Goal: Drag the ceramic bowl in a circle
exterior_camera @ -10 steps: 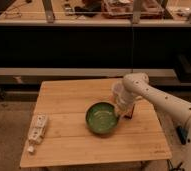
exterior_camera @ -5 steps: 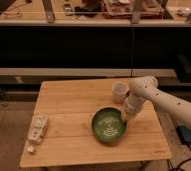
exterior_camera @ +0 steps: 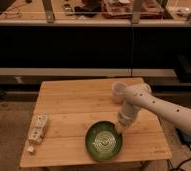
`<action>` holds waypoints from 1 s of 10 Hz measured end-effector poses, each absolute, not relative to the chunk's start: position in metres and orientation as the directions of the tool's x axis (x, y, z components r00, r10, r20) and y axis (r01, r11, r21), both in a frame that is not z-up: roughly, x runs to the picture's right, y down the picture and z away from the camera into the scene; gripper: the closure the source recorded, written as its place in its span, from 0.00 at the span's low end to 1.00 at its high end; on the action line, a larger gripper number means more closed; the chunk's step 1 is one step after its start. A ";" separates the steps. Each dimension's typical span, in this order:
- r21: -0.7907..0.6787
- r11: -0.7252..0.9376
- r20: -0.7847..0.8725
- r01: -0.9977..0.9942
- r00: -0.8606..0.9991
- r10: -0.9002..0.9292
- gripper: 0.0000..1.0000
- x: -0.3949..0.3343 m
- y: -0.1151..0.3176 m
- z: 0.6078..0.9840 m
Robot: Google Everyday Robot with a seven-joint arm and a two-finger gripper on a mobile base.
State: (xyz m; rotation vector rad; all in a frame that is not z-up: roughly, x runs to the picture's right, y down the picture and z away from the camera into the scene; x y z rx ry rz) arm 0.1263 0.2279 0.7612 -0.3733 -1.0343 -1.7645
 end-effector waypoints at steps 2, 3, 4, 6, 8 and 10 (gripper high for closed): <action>0.521 -0.139 0.642 0.842 -0.494 -0.587 1.00 0.099 0.237 0.754; 0.549 -0.147 0.625 0.823 -0.521 -0.582 1.00 0.078 0.238 0.752; 0.565 -0.149 0.615 0.812 -0.534 -0.580 1.00 0.063 0.238 0.752; 0.597 -0.150 0.593 0.788 -0.559 -0.579 1.00 0.028 0.236 0.754; 0.625 -0.142 0.576 0.768 -0.576 -0.580 1.00 -0.012 0.233 0.756; 0.626 -0.115 0.583 0.772 -0.561 -0.588 1.00 -0.043 0.227 0.765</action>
